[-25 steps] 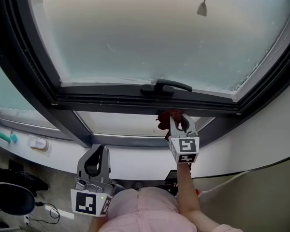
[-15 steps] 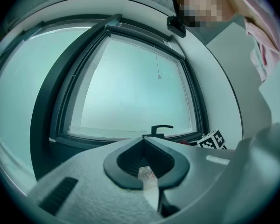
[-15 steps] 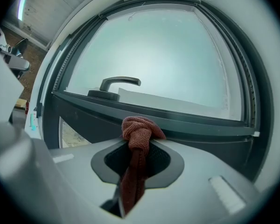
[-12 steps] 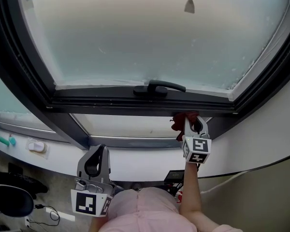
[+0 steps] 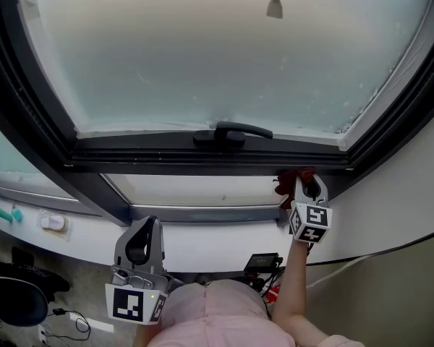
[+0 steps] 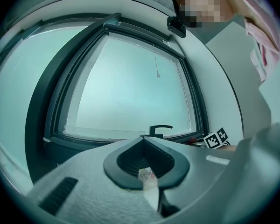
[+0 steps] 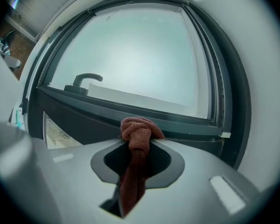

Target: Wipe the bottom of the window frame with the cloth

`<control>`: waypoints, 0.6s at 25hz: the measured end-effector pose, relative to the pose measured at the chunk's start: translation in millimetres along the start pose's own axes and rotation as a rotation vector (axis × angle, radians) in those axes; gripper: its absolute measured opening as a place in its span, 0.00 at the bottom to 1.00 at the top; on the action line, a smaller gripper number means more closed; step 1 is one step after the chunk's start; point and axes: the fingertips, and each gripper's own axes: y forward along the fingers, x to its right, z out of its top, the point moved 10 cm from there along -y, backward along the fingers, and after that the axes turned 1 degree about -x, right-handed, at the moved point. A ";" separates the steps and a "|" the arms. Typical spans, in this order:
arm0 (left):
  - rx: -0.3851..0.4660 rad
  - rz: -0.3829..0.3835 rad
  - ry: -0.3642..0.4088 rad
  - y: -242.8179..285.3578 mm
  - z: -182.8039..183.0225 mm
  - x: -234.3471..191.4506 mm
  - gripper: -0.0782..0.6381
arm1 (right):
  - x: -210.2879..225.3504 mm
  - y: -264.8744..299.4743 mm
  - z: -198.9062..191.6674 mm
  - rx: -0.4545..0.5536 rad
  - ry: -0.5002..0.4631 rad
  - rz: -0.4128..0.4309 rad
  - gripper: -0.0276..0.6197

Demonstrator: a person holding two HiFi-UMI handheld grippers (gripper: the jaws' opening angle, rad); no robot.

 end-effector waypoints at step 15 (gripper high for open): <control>-0.004 -0.001 -0.004 1.1 -0.3 -3.2 0.10 | 2.3 -3.0 -0.5 0.000 0.030 -0.014 0.15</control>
